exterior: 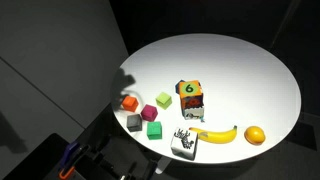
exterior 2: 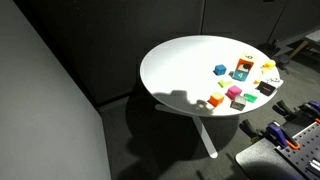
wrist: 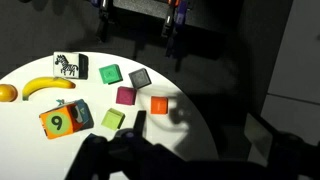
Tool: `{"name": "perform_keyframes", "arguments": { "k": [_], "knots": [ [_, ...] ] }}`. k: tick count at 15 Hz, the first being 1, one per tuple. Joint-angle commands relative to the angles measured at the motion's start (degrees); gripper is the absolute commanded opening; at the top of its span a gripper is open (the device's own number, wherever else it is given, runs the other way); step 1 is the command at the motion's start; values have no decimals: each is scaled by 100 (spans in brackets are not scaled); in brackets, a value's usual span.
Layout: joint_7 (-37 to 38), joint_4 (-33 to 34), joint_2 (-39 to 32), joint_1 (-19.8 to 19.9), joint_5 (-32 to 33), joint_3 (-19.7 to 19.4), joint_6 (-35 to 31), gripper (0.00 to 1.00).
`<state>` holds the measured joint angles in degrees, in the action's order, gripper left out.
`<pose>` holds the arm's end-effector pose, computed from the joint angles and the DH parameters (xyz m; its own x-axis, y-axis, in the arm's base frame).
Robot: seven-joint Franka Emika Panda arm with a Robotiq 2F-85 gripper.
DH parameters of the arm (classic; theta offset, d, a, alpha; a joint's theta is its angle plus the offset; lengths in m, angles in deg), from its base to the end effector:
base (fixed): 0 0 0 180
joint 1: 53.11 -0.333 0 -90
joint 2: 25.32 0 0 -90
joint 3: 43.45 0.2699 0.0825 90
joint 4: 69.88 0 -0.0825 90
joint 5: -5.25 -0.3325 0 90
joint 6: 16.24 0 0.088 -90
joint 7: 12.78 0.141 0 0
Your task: Put the yellow block on the pink block
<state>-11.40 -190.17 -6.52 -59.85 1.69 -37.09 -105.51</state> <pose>0.3772 0.0996 0.4724 0.9591 0.1856 -0.2139 0.1856 -0.9824 -0.0200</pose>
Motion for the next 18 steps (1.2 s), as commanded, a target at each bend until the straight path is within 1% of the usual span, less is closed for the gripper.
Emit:
{"name": "perform_keyframes", "arguments": {
  "k": [1, 10, 15, 18],
  "knots": [
    [-1, 18, -5, 16, -4, 16, 16, 100],
    [-1, 19, -4, 16, -4, 16, 16, 100],
    [-34, -102, 1, 24, 53, 13, -115, 100],
    [-56, -239, 37, 27, 122, 18, -305, 100]
  ]
}}
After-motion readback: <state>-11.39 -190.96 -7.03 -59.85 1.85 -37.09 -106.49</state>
